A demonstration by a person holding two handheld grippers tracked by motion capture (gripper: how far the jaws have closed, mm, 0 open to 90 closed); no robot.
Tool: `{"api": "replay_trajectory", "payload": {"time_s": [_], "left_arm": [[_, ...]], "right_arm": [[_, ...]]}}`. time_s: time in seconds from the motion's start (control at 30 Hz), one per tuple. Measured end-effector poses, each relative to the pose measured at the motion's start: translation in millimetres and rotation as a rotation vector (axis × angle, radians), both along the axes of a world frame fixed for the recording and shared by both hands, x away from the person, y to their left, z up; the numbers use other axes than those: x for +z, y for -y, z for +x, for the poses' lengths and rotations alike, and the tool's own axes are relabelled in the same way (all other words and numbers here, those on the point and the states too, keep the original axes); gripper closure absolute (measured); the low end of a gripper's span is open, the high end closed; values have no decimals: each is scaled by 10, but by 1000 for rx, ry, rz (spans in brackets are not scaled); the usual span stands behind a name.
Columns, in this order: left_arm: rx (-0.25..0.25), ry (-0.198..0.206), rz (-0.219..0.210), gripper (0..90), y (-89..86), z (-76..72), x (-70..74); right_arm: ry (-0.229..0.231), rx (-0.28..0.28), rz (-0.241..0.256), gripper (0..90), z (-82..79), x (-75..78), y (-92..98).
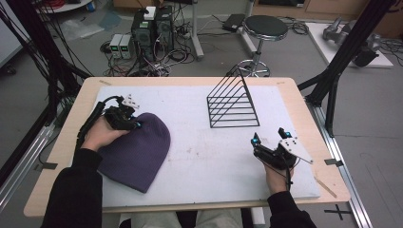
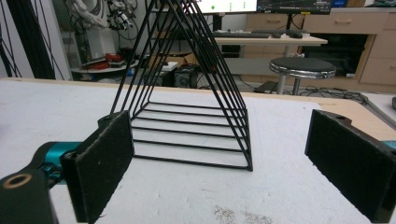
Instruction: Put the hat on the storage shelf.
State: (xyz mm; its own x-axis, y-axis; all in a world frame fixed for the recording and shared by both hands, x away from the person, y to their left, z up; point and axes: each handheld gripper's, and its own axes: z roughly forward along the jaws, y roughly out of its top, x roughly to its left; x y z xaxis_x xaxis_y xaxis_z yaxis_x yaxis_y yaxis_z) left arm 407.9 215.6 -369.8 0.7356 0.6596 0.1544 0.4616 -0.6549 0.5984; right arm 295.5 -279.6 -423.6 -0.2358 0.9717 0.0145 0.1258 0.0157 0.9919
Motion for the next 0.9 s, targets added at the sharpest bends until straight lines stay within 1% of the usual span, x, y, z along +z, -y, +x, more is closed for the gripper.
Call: {"api": "replay_trajectory", "payload": {"time_s": [0.03,0.07,0.17,0.2,0.3,0.33,0.37,0.5,0.63,0.73,0.9], "left_arm": [[6,15,-7,777,-14,-23,9],[12,20,-27,777,-29,-43,16],[15,48,-43,777,-56,-107,61],[13,58,-41,777,-58,-123,74],[16,112,-53,777,-45,-185,126],[13,139,-65,777,-39,-211,151],[13,156,-76,777,-38,-230,168],[22,195,-111,777,-51,-277,222],[26,213,-157,777,-81,-326,269],[26,242,-184,777,-82,-377,305],[45,322,-227,776,-29,-488,390]], "right_arm": [[1,0,0,73,1,0,-1],[3,2,-3,73,2,0,-1],[1,0,-1,73,1,0,-1],[0,-3,0,73,4,-1,-1],[0,-4,1,73,3,-1,-2],[1,-4,0,73,4,-1,-1],[0,-2,-1,73,3,-1,0],[4,-3,-4,73,0,1,5],[-2,-3,-1,73,3,-1,3],[-3,-2,2,73,3,-1,3],[-3,-2,0,73,4,-1,1]]}}
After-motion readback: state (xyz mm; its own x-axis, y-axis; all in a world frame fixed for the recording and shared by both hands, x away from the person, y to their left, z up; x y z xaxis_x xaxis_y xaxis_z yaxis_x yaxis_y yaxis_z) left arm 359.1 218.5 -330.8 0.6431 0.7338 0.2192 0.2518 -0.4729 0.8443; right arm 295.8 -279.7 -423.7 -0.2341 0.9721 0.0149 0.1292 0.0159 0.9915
